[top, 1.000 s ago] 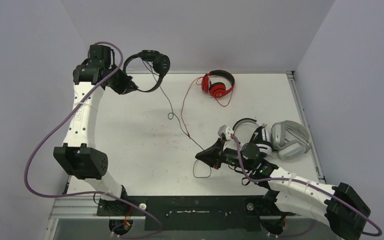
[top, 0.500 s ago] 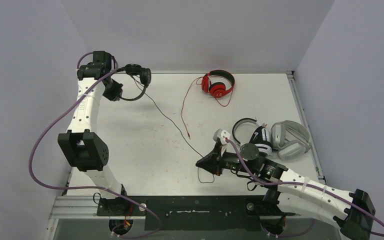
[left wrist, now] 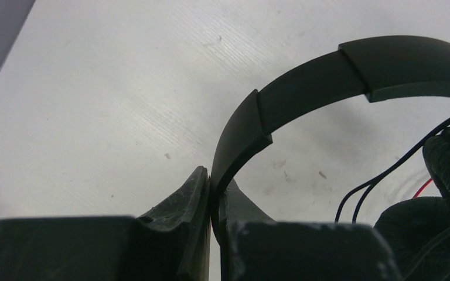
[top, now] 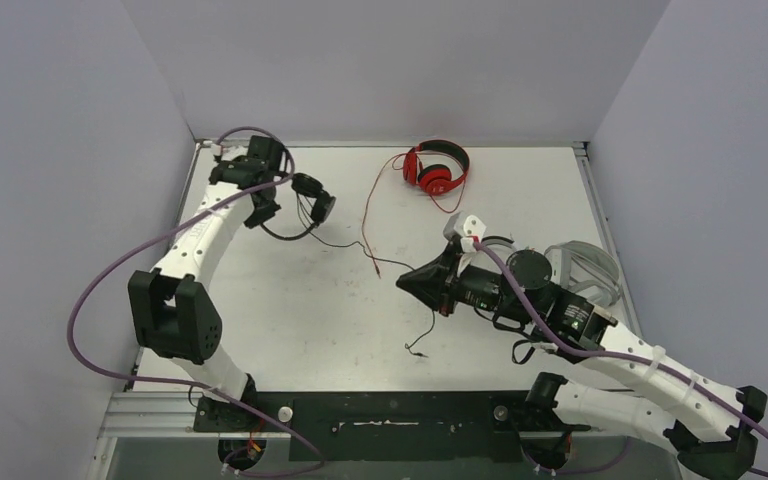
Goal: Wrap the headphones
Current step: Wrap the headphones cable around the headphones.
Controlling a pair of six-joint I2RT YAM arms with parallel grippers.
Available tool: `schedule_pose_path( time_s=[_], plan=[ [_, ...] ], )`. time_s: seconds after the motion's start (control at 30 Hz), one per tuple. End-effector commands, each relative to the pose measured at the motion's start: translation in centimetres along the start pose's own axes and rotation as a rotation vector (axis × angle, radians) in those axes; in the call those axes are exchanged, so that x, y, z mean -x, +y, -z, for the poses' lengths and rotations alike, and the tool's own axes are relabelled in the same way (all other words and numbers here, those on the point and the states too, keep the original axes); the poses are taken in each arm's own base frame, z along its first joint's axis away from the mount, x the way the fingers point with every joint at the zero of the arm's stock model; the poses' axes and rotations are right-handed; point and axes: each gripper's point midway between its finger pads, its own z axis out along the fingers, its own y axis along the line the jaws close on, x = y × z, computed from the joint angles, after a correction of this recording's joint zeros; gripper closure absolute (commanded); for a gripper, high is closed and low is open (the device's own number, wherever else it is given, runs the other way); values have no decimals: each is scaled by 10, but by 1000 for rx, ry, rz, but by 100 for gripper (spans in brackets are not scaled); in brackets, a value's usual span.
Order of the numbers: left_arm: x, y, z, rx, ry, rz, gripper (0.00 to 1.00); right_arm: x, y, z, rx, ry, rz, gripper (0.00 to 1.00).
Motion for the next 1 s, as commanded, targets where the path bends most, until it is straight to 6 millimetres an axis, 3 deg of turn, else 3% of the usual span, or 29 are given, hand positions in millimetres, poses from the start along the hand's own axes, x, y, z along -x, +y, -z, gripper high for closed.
schedule_pose_path(
  time_s=[0.0, 0.13, 0.23, 0.33, 0.43, 0.77, 0.97],
  plan=[
    [19, -14, 35, -83, -240, -114, 100, 39, -15, 1, -113, -24, 89, 100],
    [-11, -32, 44, -239, -269, -271, 100, 67, -23, -7, -164, -36, 135, 100],
    [-34, -49, 62, -425, -280, -347, 100, 82, -43, -13, -273, -45, 116, 100],
    [-49, -52, 75, -466, -314, -391, 100, 96, -56, -21, -300, -60, 98, 100],
    [-60, -46, 67, -404, -301, -460, 100, 113, -63, -26, -278, -86, 78, 100],
    [-113, -54, 39, -349, -210, -663, 100, 162, -68, -40, -228, -129, 98, 100],
    [-129, -68, 51, -384, -204, -732, 100, 178, -85, -40, -277, -148, 110, 100]
  ],
)
